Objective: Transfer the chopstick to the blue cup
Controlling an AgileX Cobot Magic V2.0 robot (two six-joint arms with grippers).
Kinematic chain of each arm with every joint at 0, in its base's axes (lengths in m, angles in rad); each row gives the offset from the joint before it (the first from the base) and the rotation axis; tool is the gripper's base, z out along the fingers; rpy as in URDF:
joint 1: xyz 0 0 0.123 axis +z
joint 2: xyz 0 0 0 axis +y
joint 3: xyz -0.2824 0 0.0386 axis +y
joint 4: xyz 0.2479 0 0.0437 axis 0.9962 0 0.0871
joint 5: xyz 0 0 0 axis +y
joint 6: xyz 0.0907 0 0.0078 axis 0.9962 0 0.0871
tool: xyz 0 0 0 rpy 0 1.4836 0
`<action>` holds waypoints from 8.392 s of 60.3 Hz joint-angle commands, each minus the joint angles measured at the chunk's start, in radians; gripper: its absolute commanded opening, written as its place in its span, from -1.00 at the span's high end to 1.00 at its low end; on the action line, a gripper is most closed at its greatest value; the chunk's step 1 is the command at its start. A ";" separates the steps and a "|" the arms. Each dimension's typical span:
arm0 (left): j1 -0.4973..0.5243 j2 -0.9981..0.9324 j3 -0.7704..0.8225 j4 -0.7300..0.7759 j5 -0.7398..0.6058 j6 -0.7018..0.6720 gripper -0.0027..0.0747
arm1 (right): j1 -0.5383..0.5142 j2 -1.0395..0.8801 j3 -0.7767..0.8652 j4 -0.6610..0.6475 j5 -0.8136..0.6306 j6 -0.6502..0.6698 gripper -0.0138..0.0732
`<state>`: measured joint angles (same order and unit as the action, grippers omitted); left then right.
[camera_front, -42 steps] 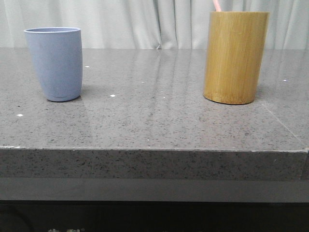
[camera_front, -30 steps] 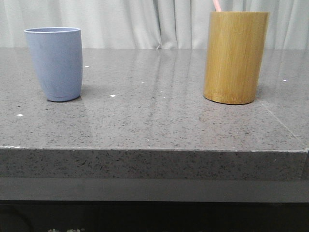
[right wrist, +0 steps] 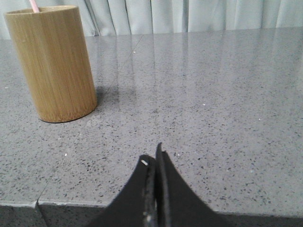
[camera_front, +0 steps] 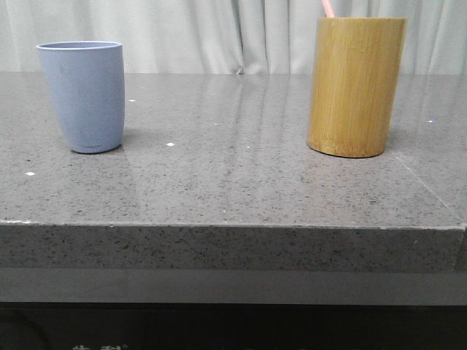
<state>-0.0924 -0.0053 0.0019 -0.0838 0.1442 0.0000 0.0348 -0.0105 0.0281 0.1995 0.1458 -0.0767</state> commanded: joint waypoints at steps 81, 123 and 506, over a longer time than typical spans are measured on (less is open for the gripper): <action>0.002 0.454 -0.563 -0.001 -0.007 -0.010 0.98 | 0.002 0.408 -0.624 -0.002 0.135 -0.006 0.91; 0.002 0.542 -0.568 -0.001 -0.005 -0.010 -0.77 | 0.002 0.476 -0.643 -0.002 0.172 -0.006 -0.70; -0.070 0.152 -0.511 0.038 0.334 0.031 0.98 | 0.311 1.140 -1.046 -0.055 0.023 -0.068 -0.70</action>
<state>-0.1662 0.1436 -0.4872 -0.0341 0.5713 0.0417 0.3150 1.0587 -0.9161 0.1720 0.2706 -0.1329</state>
